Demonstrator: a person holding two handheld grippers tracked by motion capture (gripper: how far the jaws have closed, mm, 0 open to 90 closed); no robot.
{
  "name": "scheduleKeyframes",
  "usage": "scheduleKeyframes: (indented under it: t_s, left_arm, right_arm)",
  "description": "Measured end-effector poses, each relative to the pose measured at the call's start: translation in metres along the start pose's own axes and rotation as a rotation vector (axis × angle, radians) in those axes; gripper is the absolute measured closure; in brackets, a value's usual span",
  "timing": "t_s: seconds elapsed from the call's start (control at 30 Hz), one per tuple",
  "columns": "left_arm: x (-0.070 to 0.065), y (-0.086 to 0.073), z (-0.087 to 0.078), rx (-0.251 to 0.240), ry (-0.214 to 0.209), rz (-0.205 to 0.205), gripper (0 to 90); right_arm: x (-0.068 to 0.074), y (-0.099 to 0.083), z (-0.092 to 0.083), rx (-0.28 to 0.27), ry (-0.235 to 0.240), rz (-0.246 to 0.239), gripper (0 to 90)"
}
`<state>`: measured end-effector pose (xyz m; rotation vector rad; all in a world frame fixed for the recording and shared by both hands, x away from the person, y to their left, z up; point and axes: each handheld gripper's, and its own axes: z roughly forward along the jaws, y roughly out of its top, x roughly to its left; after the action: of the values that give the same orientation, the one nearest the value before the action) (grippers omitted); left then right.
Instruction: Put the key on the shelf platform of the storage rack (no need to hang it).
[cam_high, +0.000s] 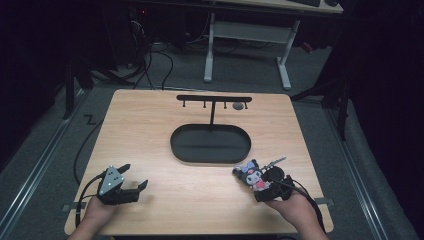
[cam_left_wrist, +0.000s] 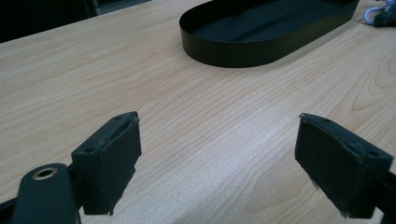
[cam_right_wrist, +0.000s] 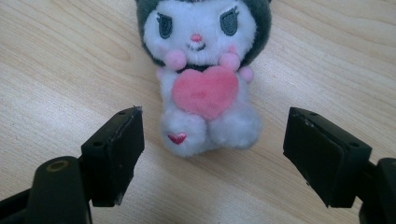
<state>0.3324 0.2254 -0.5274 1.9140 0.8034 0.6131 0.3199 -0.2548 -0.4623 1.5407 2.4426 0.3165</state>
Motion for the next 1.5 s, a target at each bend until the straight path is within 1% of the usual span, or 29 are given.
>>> scheduleKeyframes:
  t_s: [0.03,0.07,0.1,0.17,0.33,0.37,0.5,0.57,0.6,0.7,0.73,0.77,0.87,0.9,0.93,1.03,1.13,1.23,1.3,1.37,1.5]
  left_arm:
    - [0.0,0.0,0.0,0.0,0.0,0.0,15.4]
    - [0.0,0.0,0.0,0.0,0.0,0.0,15.5]
    - [0.0,0.0,0.0,0.0,0.0,-0.001,15.5]
    - [0.0,0.0,0.0,0.0,0.0,-0.003,15.5]
    - [0.0,0.0,0.0,0.0,-0.001,-0.001,15.5]
    - [0.0,0.0,0.0,0.0,-0.001,-0.001,15.5]
    - [0.0,0.0,0.0,-0.002,-0.006,0.0,15.5]
    - [0.001,0.0,-0.001,-0.006,-0.007,-0.004,15.5]
    - [0.001,0.0,-0.001,-0.007,-0.007,-0.007,15.5]
    - [0.002,0.0,-0.001,-0.007,-0.009,-0.013,15.5]
    - [0.002,-0.001,-0.001,-0.009,-0.009,-0.014,15.5]
    - [0.002,-0.001,-0.001,-0.011,-0.009,-0.016,15.5]
    - [0.003,-0.001,-0.002,-0.014,-0.009,-0.021,15.5]
    - [0.003,-0.001,-0.002,-0.014,-0.009,-0.021,15.5]
    - [0.003,-0.001,-0.002,-0.013,-0.009,-0.02,15.5]
    - [0.002,-0.001,-0.002,-0.018,-0.012,-0.014,15.5]
    - [0.002,-0.001,-0.002,-0.016,-0.01,-0.013,15.5]
    - [0.001,-0.002,-0.003,-0.021,-0.007,-0.009,15.5]
    - [0.001,-0.002,-0.003,-0.021,-0.005,-0.009,15.5]
    - [0.001,-0.002,-0.004,-0.02,-0.004,-0.009,15.5]
    - [0.001,-0.002,-0.004,-0.018,-0.006,-0.006,15.5]
  right_arm:
    - [0.0,0.001,0.001,0.012,-0.001,-0.001,20.6]
    - [-0.001,0.002,0.002,0.017,0.004,-0.011,20.6]
    - [0.0,0.002,0.004,0.027,0.009,-0.003,20.6]
    - [0.001,0.004,0.008,0.044,0.015,-0.011,20.3]
    - [0.003,0.007,0.014,0.073,0.013,-0.025,20.1]
    - [0.003,0.008,0.015,0.072,0.019,-0.023,19.9]
    - [0.003,0.011,0.019,0.092,0.005,-0.031,19.9]
    - [0.004,0.012,0.021,0.095,0.011,-0.021,19.9]
    - [0.003,0.013,0.021,0.096,0.022,-0.019,20.3]
    - [0.004,0.016,0.023,0.099,0.015,-0.018,24.0]
    - [0.003,0.017,0.024,0.101,0.025,-0.021,25.0]
    - [0.004,0.018,0.025,0.104,0.026,-0.013,26.5]
    - [0.004,0.019,0.027,0.11,0.027,-0.012,28.3]
    - [0.004,0.021,0.028,0.114,0.033,-0.007,31.6]
    - [0.004,0.021,0.028,0.111,0.036,-0.009,32.6]
    - [0.007,0.022,0.029,0.115,0.025,-0.013,36.1]
    - [0.01,0.022,0.028,0.114,0.01,-0.03,44.9]
    - [0.011,0.021,0.027,0.112,0.002,-0.047,47.1]
    - [0.011,0.021,0.027,0.106,0.002,-0.045,47.7]
    - [0.01,0.02,0.025,0.106,0.01,-0.024,48.0]
    - [0.008,0.019,0.022,0.102,0.014,-0.014,48.2]
